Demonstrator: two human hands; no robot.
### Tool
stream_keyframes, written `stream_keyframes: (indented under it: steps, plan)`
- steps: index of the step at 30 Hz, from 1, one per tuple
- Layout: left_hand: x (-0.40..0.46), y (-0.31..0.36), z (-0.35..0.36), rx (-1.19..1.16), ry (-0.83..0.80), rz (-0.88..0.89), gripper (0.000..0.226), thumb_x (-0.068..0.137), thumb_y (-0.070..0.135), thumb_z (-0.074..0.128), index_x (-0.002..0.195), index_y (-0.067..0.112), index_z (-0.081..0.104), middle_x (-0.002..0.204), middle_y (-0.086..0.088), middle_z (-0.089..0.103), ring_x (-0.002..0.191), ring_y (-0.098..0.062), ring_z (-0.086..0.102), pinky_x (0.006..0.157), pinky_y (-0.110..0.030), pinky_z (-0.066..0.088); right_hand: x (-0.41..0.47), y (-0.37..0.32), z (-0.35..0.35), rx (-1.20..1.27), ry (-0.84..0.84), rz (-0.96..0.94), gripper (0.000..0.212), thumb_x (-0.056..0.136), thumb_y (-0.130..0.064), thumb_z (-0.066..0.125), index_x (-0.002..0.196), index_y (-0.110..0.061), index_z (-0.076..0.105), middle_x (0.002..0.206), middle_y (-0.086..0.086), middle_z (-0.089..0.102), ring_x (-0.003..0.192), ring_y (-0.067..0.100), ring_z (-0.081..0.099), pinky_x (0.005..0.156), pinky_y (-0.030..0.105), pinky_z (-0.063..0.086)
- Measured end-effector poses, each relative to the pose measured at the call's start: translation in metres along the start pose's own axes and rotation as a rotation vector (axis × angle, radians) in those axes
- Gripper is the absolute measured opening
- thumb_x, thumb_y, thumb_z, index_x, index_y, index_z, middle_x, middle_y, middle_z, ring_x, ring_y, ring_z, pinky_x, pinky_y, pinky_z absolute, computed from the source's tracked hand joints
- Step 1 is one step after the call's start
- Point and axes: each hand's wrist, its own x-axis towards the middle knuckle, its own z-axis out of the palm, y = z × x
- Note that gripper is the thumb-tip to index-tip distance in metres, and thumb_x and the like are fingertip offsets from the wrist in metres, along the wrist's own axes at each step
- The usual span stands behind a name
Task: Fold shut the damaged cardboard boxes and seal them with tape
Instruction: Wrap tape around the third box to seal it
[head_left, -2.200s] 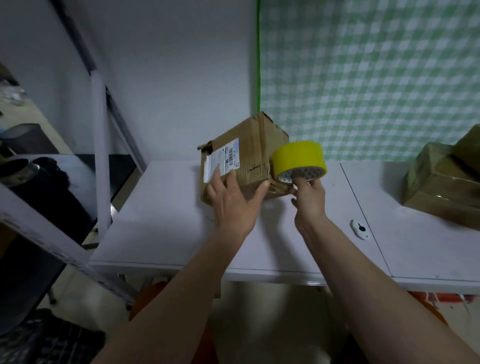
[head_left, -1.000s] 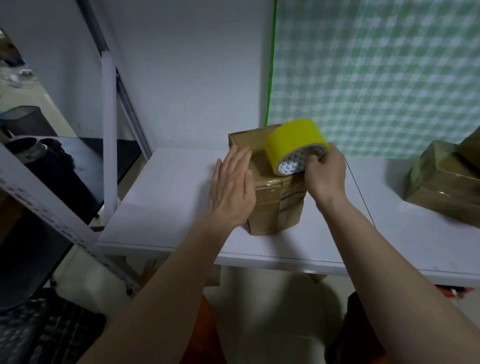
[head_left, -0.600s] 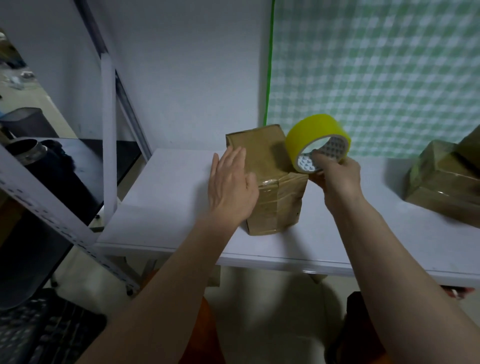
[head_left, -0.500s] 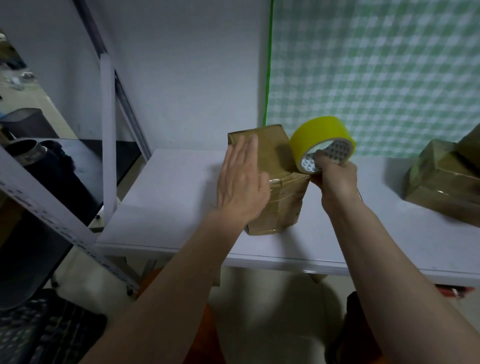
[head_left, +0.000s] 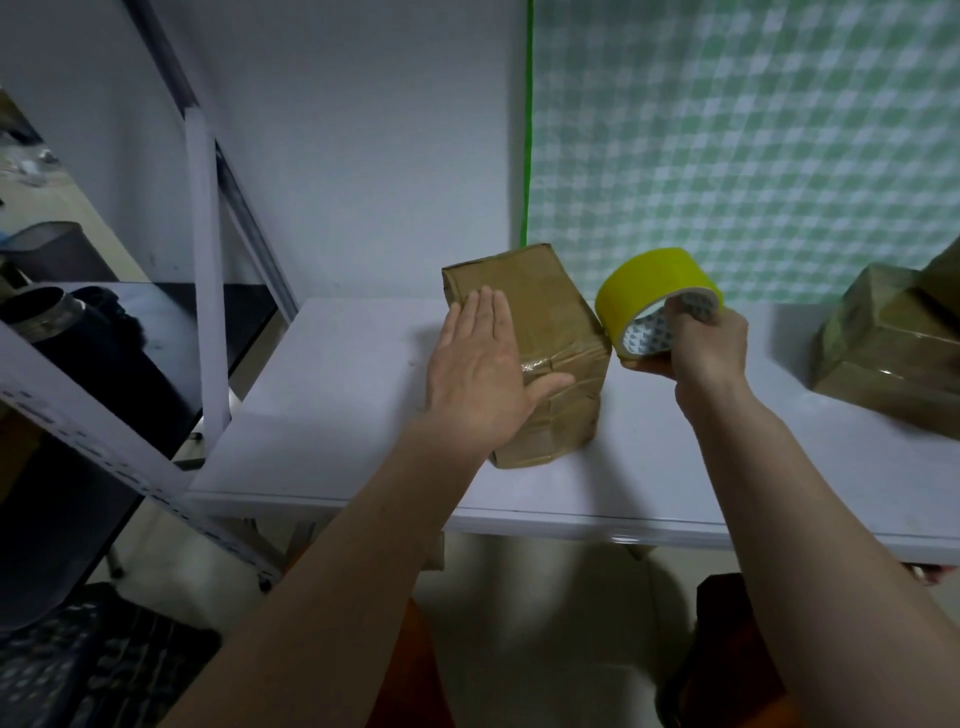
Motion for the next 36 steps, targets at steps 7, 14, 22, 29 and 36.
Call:
stream_keyframes:
  steps: [7, 14, 22, 29, 36]
  plan:
    - [-0.002, -0.002, 0.005, -0.043, 0.062, 0.013, 0.105, 0.082, 0.076, 0.033, 0.151, 0.004, 0.002, 0.161, -0.012, 0.000, 0.148, -0.021, -0.002, 0.119, -0.032, -0.003, 0.010, -0.001, 0.004, 0.000, -0.050, -0.018, 0.012, 0.094, -0.001, 0.048, 0.101, -0.007, 0.056, 0.088, 0.013, 0.058, 0.068, 0.026, 0.059, 0.035, 0.030, 0.051]
    - [-0.005, -0.002, 0.009, -0.169, 0.106, -0.001, 0.099, 0.086, 0.068, 0.042, 0.152, 0.004, 0.005, 0.161, -0.011, 0.001, 0.148, -0.019, -0.003, 0.117, -0.027, -0.004, 0.014, 0.025, 0.001, 0.049, -0.059, 0.112, 0.011, 0.090, -0.005, 0.054, 0.099, 0.000, 0.057, 0.094, 0.024, 0.061, 0.074, 0.034, 0.063, 0.044, 0.030, 0.054]
    - [-0.014, -0.012, 0.020, -0.364, 0.250, -0.048, 0.091, 0.088, 0.058, 0.050, 0.150, 0.001, 0.016, 0.160, -0.012, 0.011, 0.148, -0.020, 0.003, 0.112, -0.019, -0.006, -0.007, 0.040, 0.019, 0.192, -0.272, 0.211, 0.022, 0.088, -0.017, 0.059, 0.106, -0.005, 0.064, 0.098, 0.015, 0.069, 0.082, 0.025, 0.067, 0.080, 0.037, 0.053]
    - [-0.014, 0.012, 0.027, -0.724, 0.395, -0.182, 0.089, 0.086, 0.055, 0.054, 0.150, 0.002, 0.020, 0.156, -0.015, 0.022, 0.145, -0.025, 0.017, 0.116, -0.027, 0.011, -0.009, -0.017, 0.024, -0.057, -0.144, -0.139, 0.018, 0.085, -0.019, 0.060, 0.069, -0.012, 0.064, 0.064, 0.001, 0.063, 0.057, 0.013, 0.060, 0.054, 0.025, 0.047]
    - [-0.030, 0.004, 0.069, -0.879, 0.124, -0.208, 0.115, 0.071, 0.049, 0.078, 0.153, 0.022, 0.002, 0.153, -0.010, 0.029, 0.138, -0.028, 0.029, 0.114, -0.040, 0.027, -0.032, 0.009, 0.025, -0.632, -0.225, -0.278, 0.026, 0.087, -0.028, 0.057, 0.068, -0.010, 0.060, 0.070, 0.009, 0.061, 0.075, 0.025, 0.058, 0.067, 0.036, 0.045]
